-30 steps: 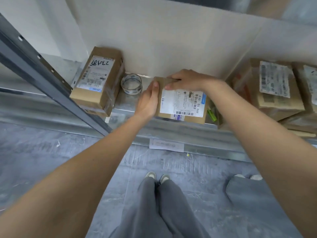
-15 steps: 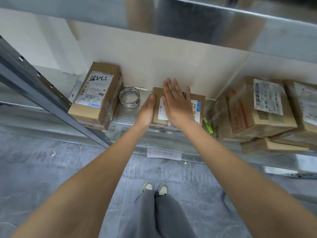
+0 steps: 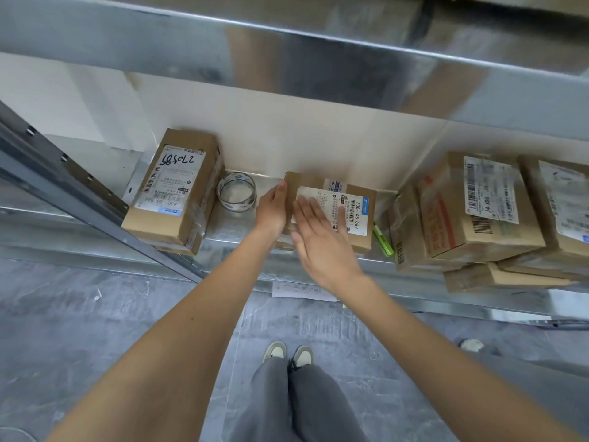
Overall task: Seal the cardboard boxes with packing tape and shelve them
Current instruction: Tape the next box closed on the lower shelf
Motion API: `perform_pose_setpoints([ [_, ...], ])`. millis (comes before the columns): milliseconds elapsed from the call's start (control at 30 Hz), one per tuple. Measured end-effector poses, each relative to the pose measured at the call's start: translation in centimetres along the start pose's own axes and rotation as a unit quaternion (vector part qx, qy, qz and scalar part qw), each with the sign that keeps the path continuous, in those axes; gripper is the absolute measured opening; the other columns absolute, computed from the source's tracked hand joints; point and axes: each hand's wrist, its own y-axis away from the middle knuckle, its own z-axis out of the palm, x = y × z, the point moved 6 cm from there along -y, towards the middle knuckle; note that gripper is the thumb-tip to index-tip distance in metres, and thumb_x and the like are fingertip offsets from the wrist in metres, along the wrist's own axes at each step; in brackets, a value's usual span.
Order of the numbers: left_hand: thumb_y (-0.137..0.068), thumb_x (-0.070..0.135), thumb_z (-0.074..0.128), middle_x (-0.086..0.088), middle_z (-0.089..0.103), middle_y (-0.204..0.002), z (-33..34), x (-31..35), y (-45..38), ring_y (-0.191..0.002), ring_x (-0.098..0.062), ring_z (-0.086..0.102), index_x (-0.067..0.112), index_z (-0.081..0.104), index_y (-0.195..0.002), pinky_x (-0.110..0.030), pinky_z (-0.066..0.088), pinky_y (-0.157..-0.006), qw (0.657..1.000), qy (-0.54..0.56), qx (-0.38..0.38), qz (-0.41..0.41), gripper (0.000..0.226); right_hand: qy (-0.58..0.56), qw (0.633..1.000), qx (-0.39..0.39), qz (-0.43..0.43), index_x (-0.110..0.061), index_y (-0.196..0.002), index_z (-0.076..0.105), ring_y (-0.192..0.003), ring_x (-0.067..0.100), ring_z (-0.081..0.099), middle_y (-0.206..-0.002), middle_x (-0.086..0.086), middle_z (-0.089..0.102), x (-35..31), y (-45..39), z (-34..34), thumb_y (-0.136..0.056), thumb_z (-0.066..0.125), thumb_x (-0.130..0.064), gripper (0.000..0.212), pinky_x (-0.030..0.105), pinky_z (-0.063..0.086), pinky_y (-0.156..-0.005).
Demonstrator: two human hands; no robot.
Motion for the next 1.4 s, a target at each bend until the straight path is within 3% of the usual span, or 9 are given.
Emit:
perform_pose_setpoints([
  [267, -0.101, 0.044, 0.039, -0.003, 0.074, -0.102, 0.0, 0.4, 0.6, -0.101, -0.023, 0.068, 0.017, 0.07, -0.104, -0.041, 0.051, -0.097, 1.0, 0.003, -0.014, -0.017, 0.042, 0.043, 0.999, 0.012, -0.021, -0.012, -0.153, 0.027, -0.148, 0.016, 0.018, -0.159, 0.0, 0.026, -1.0, 2.4, 0.3, -0.1, 0.023, -0.03, 0.055, 0.054, 0.009, -0.119],
  [467, -0.101, 0.047, 0.041, -0.006, 0.072, -0.107, -0.2, 0.4, 1.1, -0.104, -0.026, 0.067, 0.013, 0.069, -0.11, -0.044, 0.05, -0.099, 0.998, 0.026, -0.038, -0.043, 0.045, -0.063, 0.989, 0.037, 0.126, -0.032, -0.155, -0.006, -0.148, 0.026, -0.019, -0.159, -0.004, -0.023, 4.6, 3.0, -1.5, -0.086, 0.059, -0.055, 0.098, 0.055, -0.017, -0.109],
  [667, -0.075, 0.085, 0.028, 0.003, 0.074, -0.105, -0.3, -0.1, 2.3, -0.099, -0.02, 0.069, 0.033, 0.073, -0.105, -0.041, 0.048, -0.1, 0.995, 0.055, -0.066, -0.056, 0.075, -0.34, 0.908, 0.123, 0.213, -0.019, -0.14, 0.044, -0.13, 0.018, 0.044, -0.142, 0.004, 0.046, 9.0, 3.5, -3.5, -0.068, 0.085, -0.041, 0.085, 0.024, 0.034, -0.103],
  [767, -0.089, 0.078, 0.018, 0.001, 0.053, -0.071, -1.5, 1.1, 3.7, -0.069, -0.017, 0.05, 0.023, 0.054, -0.066, -0.03, 0.036, -0.074, 0.998, -0.054, -0.042, -0.016, 0.069, -0.389, 0.868, 0.145, 0.273, -0.018, -0.139, 0.042, -0.117, 0.016, 0.052, -0.131, 0.001, 0.055, 10.6, 2.8, -4.9, -0.071, 0.08, -0.052, 0.085, 0.025, 0.04, -0.095],
  [933, -0.102, 0.055, 0.015, -0.005, 0.044, -0.059, -1.5, 1.7, 4.0, -0.055, -0.019, 0.044, 0.017, 0.042, -0.063, -0.03, 0.032, -0.058, 0.976, -0.192, -0.069, 0.068, 0.061, -0.403, 0.855, 0.074, 0.318, -0.014, -0.129, 0.041, -0.109, 0.019, 0.057, -0.106, -0.008, 0.055, 11.0, 0.6, -4.0, -0.075, 0.072, -0.062, 0.078, 0.03, 0.044, -0.086],
  [1000, -0.105, 0.047, 0.018, -0.009, 0.06, -0.085, -1.0, 1.6, 3.5, -0.079, -0.018, 0.056, 0.013, 0.061, -0.094, -0.03, 0.042, -0.076, 0.985, -0.129, -0.086, 0.073, 0.056, -0.383, 0.863, 0.064, 0.324, -0.011, -0.136, 0.037, -0.115, 0.025, 0.055, -0.114, -0.002, 0.057, 10.6, 0.2, -3.7, -0.08, 0.065, -0.064, 0.082, 0.032, 0.044, -0.088],
  [1100, -0.106, 0.044, 0.017, 0.004, 0.037, -0.15, -0.2, 1.4, 3.2, -0.136, -0.008, 0.035, 0.017, 0.031, -0.152, -0.023, 0.023, -0.113, 0.988, -0.045, -0.136, 0.054, 0.054, -0.163, 0.946, 0.079, 0.268, -0.014, -0.153, 0.017, -0.142, 0.028, 0.031, -0.156, 0.009, 0.031, 9.4, -1.3, -5.1, -0.094, 0.042, -0.061, 0.079, 0.047, 0.03, -0.113],
  [1300, -0.109, 0.026, 0.016, 0.012, 0.053, -0.119, 0.5, 2.3, 3.1, -0.11, 0.001, 0.049, 0.016, 0.047, -0.134, 0.006, 0.035, -0.073, 0.987, -0.042, -0.149, 0.052, 0.041, -0.019, 0.997, -0.045, 0.062, -0.02, -0.156, 0.001, -0.15, 0.012, -0.005, -0.164, -0.006, -0.003, 1.9, -5.6, -3.6, -0.104, 0.009, -0.044, 0.057, 0.057, -0.008, -0.117],
  [1400, -0.108, 0.03, 0.018, 0.0, 0.051, -0.14, 0.3, 1.7, 2.5, -0.13, -0.009, 0.044, 0.011, 0.042, -0.143, -0.011, 0.034, -0.101, 0.992, -0.017, -0.124, 0.033, 0.047, 0.014, 0.996, -0.055, 0.07, -0.017, -0.156, -0.002, -0.15, 0.013, -0.008, -0.164, -0.003, -0.006, 1.7, -5.7, -2.5, -0.104, 0.01, -0.041, 0.058, 0.057, -0.007, -0.118],
])
